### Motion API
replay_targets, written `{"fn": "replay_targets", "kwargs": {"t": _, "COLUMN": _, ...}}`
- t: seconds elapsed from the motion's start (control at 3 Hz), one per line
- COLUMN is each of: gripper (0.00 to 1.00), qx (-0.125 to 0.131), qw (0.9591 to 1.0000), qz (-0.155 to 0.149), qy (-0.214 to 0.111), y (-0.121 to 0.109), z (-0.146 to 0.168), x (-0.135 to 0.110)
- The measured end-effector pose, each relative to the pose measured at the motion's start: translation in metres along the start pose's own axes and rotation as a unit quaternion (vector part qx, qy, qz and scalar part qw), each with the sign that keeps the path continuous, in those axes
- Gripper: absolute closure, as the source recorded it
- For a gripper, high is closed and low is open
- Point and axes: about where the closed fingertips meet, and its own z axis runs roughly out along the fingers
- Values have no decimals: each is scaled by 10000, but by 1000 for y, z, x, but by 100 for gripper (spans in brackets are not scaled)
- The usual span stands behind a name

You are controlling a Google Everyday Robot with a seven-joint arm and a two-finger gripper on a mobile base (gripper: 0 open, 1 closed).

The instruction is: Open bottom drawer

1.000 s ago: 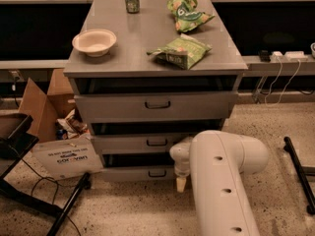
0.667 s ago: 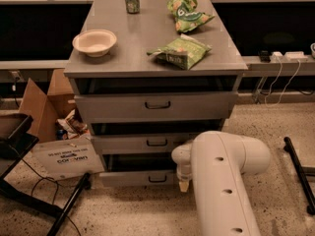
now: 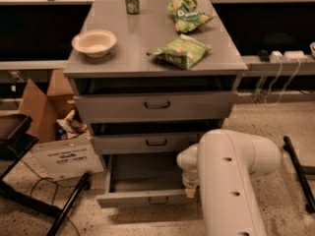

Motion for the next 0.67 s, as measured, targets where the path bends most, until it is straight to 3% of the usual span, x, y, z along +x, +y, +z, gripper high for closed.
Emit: {"fn": "replay_targets", "kwargs": {"t": 0.67, "gripper": 100, "qx": -102, "qw": 9999, "qz": 92, "qy": 64, "y": 14, "z": 2, "x": 9}}
